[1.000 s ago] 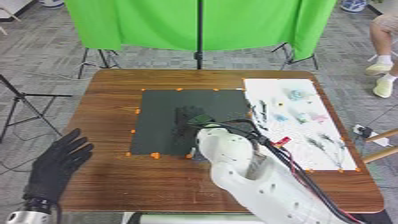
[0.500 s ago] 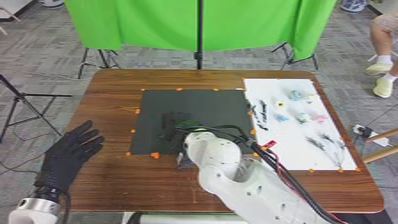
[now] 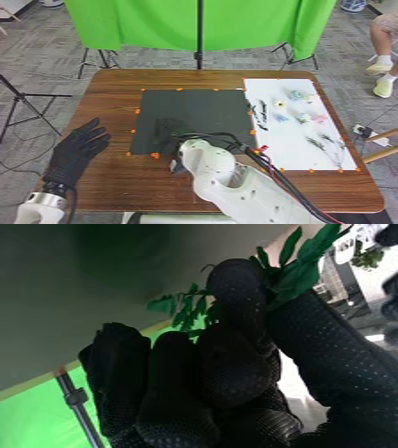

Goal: Arrange flowers

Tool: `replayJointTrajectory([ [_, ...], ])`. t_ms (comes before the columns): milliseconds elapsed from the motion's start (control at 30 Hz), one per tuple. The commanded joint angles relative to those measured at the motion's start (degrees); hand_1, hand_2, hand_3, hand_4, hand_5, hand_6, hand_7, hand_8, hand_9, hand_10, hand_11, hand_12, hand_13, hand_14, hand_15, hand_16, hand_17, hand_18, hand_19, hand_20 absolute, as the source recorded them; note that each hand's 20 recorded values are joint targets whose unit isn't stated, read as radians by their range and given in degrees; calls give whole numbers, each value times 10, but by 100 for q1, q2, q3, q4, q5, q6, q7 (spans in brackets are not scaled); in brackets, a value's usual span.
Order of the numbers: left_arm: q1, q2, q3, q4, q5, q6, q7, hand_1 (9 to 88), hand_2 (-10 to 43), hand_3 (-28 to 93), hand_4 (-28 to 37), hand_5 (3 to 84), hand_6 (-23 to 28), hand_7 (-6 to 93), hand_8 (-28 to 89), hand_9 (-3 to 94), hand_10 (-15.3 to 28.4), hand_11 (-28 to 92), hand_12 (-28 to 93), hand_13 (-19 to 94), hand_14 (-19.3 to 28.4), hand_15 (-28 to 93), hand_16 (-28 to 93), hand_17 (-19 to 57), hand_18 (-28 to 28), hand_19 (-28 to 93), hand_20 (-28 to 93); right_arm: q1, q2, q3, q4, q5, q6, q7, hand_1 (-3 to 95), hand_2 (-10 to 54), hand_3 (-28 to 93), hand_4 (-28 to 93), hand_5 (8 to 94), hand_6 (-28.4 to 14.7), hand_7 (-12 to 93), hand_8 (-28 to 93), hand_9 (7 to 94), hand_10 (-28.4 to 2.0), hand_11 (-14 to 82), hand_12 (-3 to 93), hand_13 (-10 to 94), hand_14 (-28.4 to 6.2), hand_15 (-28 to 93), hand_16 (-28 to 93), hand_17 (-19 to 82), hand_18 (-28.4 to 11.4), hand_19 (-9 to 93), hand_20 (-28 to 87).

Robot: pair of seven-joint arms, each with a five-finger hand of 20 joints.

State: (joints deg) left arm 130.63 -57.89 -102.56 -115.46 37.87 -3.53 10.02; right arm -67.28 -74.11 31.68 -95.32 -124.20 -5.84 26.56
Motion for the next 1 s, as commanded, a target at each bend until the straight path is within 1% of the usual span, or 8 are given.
replayJointTrajectory([
  [33,-155,72,135,83,36,-115,-59,233,-9,690,-273,319,35,202,-92,287,120,246,174,241,139,390,9,-81,210,498,106,351,-94,-118,216,42,218,35,412,-75,855,-153,756,-24,560,211,909,-66,653,432,870,-69,825,396,565,-203,932,674],
  [100,-214,85,163,107,43,-161,-90,234,-9,690,-273,319,36,202,-92,287,120,246,174,241,139,390,10,-81,210,498,106,409,-96,-165,254,81,246,87,412,-74,854,-153,756,-24,559,210,910,-67,653,432,869,-69,825,395,565,-204,932,674],
  [333,-268,68,179,130,52,-166,-86,233,-9,690,-273,319,35,201,-91,287,120,247,174,241,140,390,10,-81,210,499,105,337,-126,-149,323,130,170,47,413,-74,852,-154,755,-24,559,210,909,-67,653,431,869,-69,825,394,564,-204,932,673],
  [367,-232,55,172,112,51,-143,-62,233,-9,689,-273,319,35,201,-91,287,120,247,174,241,140,390,10,-81,210,499,105,295,-140,-130,320,122,135,12,414,-74,852,-154,755,-24,559,211,909,-67,652,431,869,-69,824,394,564,-204,932,673],
  [567,-357,84,224,172,54,-200,-88,232,-9,690,-273,318,34,203,-92,287,121,246,173,241,140,390,9,-81,211,500,105,192,-192,-190,399,88,121,-40,416,-72,849,-158,754,-24,558,209,909,-68,652,431,868,-69,823,394,563,-204,932,673],
  [700,-441,105,265,204,56,-254,-140,232,-9,690,-273,318,35,202,-92,288,121,248,174,241,140,391,10,-82,211,500,104,150,-233,-200,497,54,120,-43,416,-70,847,-161,754,-22,557,209,909,-68,650,430,867,-69,823,395,562,-203,932,672],
  [900,-409,82,259,196,56,-241,-141,233,-9,689,-273,318,35,201,-92,287,120,248,174,241,139,390,9,-82,211,500,104,125,-232,-158,494,108,143,-144,415,-67,847,-166,751,-21,557,209,908,-70,648,431,865,-70,822,395,558,-204,932,671],
  [1000,-369,57,250,182,48,-208,-92,233,-8,689,-273,318,35,201,-92,287,120,248,173,241,140,390,10,-81,210,499,104,131,-214,-168,509,93,139,-207,415,-62,843,-170,750,-21,557,209,906,-72,645,431,863,-72,821,395,557,-204,932,670],
])
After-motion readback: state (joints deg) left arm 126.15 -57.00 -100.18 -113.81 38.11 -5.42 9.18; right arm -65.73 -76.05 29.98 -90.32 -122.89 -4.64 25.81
